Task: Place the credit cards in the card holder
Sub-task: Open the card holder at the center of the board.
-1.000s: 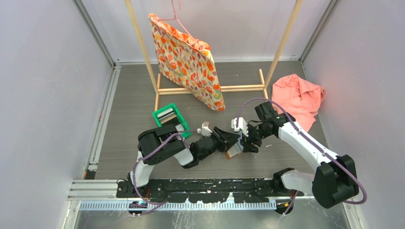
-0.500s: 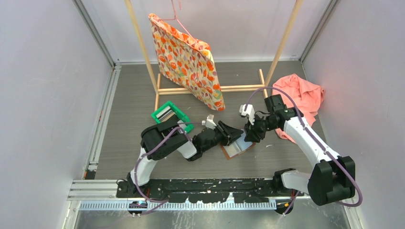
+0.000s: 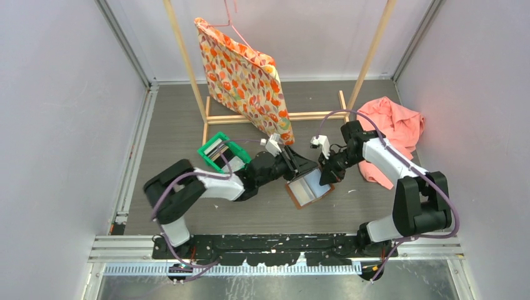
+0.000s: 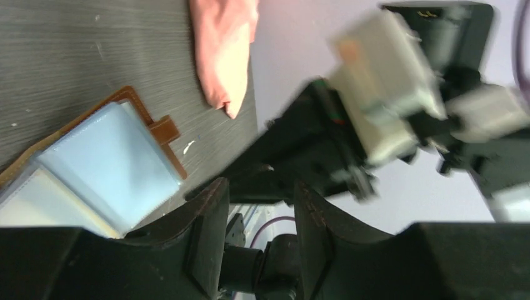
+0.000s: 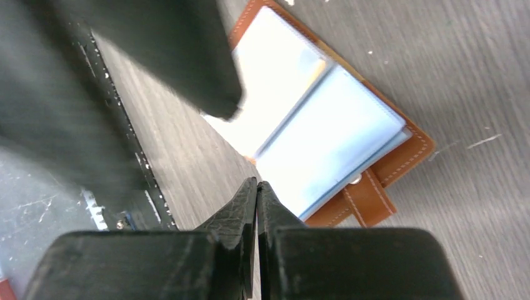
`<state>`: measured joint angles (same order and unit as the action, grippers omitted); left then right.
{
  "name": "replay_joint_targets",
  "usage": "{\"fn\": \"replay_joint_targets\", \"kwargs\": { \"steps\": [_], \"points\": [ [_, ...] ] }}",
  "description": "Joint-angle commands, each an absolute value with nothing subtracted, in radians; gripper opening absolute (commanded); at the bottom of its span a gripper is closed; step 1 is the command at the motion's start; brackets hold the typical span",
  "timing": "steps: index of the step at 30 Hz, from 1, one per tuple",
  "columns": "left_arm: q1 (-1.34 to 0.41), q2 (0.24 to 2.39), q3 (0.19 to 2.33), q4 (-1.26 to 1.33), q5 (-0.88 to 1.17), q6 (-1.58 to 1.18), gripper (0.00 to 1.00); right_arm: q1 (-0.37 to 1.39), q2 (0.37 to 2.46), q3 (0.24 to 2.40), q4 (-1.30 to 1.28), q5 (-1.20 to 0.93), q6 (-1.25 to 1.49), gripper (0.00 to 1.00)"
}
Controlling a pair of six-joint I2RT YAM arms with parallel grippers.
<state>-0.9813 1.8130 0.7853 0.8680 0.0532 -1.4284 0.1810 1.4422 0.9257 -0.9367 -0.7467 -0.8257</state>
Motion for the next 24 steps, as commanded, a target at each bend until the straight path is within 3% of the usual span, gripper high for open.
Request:
{"fn": "replay_joint_targets", "kwargs": {
  "steps": [1, 7, 12, 14, 16, 18, 20, 24],
  "points": [
    [-0.982, 1.617, 0.737, 0.628, 0.024, -1.23, 0.45, 0.182, 1.433, 0.922, -0.849, -0.665, -0.752, 0.07],
    [-1.038, 1.323, 0.734, 0.182, -0.141, -0.924, 0.48, 0.187, 1.559, 0.944, -0.809, -0.525, -0.714, 0.07],
    [-1.085, 1.079, 0.681, 0.021, -0.288, -0.751, 0.52, 0.193, 1.597, 0.957, -0.803, -0.495, -0.672, 0.08],
    [-1.085, 0.985, 0.622, 0.046, -0.308, -0.738, 0.63, 0.193, 1.598, 0.964, -0.809, -0.49, -0.663, 0.09],
    [-1.079, 0.906, 0.545, 0.121, -0.301, -0.739, 0.84, 0.194, 1.569, 0.984, -0.832, -0.523, -0.661, 0.1],
    [-1.07, 0.851, 0.47, 0.207, -0.272, -0.756, 0.97, 0.194, 1.508, 0.986, -0.845, -0.62, -0.665, 0.14],
    [-1.059, 0.825, 0.429, 0.249, -0.239, -0.8, 1.0, 0.201, 1.463, 0.981, -0.84, -0.728, -0.645, 0.22],
    [-1.055, 0.853, 0.432, 0.253, -0.168, -0.854, 0.99, 0.253, 1.524, 1.038, -0.886, -0.818, -0.582, 0.25]
  ]
}}
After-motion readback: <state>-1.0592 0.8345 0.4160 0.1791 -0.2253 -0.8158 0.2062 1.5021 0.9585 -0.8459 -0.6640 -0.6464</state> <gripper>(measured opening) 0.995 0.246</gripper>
